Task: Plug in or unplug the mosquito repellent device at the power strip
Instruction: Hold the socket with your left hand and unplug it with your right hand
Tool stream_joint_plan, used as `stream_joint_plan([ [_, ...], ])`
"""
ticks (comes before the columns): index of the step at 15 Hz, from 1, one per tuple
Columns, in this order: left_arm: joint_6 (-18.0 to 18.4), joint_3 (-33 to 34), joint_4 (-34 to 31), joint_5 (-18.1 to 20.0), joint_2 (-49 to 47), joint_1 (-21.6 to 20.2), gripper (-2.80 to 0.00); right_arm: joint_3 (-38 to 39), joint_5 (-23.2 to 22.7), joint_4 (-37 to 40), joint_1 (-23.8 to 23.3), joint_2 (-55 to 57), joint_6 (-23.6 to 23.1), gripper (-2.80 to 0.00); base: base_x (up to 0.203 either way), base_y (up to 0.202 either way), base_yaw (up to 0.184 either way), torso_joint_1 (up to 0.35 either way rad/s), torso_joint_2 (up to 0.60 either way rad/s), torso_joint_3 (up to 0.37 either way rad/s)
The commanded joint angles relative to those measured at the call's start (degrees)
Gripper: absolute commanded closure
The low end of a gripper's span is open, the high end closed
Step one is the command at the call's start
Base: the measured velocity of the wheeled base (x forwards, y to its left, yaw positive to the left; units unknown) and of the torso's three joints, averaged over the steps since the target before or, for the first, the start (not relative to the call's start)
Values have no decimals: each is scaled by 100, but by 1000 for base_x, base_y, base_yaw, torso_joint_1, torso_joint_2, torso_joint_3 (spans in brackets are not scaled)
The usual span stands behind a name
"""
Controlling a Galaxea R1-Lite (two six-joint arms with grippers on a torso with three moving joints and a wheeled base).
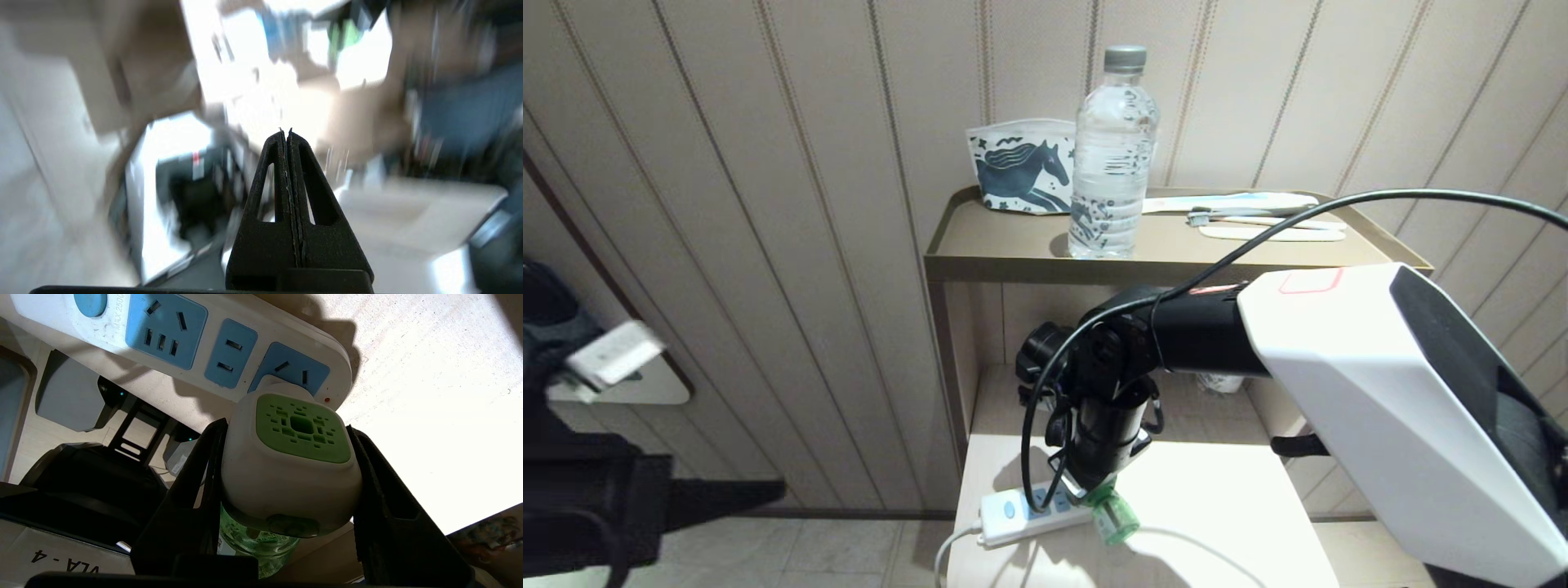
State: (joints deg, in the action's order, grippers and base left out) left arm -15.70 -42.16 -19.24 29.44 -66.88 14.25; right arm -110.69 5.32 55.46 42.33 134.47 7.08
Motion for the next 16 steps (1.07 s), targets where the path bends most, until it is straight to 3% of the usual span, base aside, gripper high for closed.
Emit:
stream_joint_plan([
  [1,222,211,166,97,-1126,541,0,-14,-13,9,-9,56,4,0,0,0,0,0,0,0],
  [6,251,525,1281,120,-2294,1045,0,-49,-22,-8,-14,61,4,0,0,0,0,0,0,0],
  [10,174,611,2145,140,-2932,1148,0,-40,-22,-8,-5,60,4,0,0,0,0,0,0,0],
  [16,76,508,2302,141,-3164,1448,0,-40,-22,9,11,-9,4,0,0,0,0,0,0,0],
])
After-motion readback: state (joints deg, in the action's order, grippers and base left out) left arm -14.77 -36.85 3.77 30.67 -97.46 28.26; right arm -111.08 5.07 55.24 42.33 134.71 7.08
